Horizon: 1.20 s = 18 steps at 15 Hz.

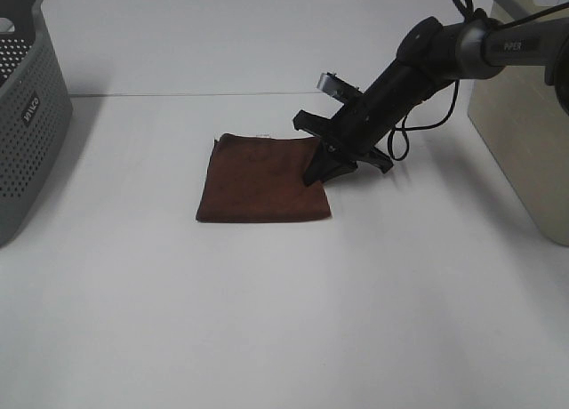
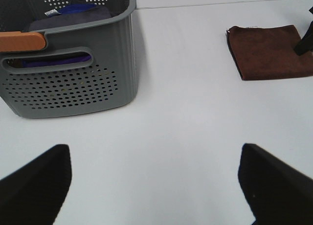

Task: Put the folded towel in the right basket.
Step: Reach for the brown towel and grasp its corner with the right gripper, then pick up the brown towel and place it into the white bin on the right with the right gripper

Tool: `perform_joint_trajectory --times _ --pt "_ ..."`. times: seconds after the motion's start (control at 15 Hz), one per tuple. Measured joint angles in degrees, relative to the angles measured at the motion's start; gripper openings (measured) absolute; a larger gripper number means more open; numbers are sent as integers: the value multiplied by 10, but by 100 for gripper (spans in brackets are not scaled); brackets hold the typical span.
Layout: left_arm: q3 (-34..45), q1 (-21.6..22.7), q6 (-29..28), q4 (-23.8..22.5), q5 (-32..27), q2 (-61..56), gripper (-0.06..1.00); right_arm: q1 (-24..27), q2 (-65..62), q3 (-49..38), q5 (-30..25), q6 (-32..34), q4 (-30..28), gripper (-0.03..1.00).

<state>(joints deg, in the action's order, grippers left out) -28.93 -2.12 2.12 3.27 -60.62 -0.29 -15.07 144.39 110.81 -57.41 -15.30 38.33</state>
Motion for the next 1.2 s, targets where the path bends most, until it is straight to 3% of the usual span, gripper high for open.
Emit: perform_joint_trajectory --times 0.33,1.0,1.2 --pt "0 0 0 0 0 0 88 -1 -108 0 -49 10 -83 1" --pt "0 0 0 0 0 0 88 -1 -333 0 -103 76 -342 1" --pt "0 0 0 0 0 0 88 14 -362 3 -115 76 -375 1"
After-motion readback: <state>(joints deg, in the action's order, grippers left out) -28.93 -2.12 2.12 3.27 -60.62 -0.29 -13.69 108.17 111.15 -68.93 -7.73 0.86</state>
